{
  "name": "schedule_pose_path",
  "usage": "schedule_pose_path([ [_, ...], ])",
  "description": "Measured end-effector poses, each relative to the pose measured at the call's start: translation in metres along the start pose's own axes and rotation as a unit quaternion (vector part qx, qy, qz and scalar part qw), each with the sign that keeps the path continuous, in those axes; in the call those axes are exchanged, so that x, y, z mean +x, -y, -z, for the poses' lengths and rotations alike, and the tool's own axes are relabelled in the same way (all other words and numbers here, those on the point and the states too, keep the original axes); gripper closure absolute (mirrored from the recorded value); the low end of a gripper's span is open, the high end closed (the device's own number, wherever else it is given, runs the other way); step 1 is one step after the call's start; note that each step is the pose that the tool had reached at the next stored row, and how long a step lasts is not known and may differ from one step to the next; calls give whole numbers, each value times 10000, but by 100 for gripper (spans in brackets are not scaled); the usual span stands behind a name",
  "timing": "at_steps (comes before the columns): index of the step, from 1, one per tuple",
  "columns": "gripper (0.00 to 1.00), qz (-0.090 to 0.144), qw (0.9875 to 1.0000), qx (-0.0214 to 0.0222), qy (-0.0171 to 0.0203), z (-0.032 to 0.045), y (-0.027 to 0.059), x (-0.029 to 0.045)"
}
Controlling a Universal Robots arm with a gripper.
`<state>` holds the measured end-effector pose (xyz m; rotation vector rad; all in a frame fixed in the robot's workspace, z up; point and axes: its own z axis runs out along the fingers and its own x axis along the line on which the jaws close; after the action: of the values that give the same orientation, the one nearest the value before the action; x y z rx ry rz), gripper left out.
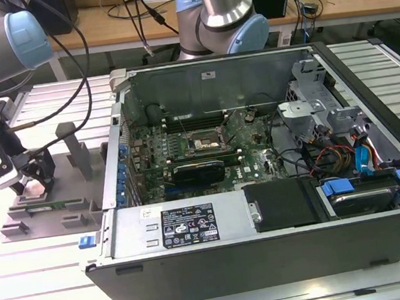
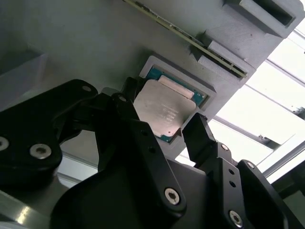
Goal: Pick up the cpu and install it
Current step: 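Pick up the cpu and move it towards the insertion slot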
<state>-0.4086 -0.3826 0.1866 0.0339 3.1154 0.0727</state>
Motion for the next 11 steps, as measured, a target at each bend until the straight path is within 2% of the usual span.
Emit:
schedule_pose_path([
  [11, 34, 0, 10000, -2, 0, 5, 0, 0],
])
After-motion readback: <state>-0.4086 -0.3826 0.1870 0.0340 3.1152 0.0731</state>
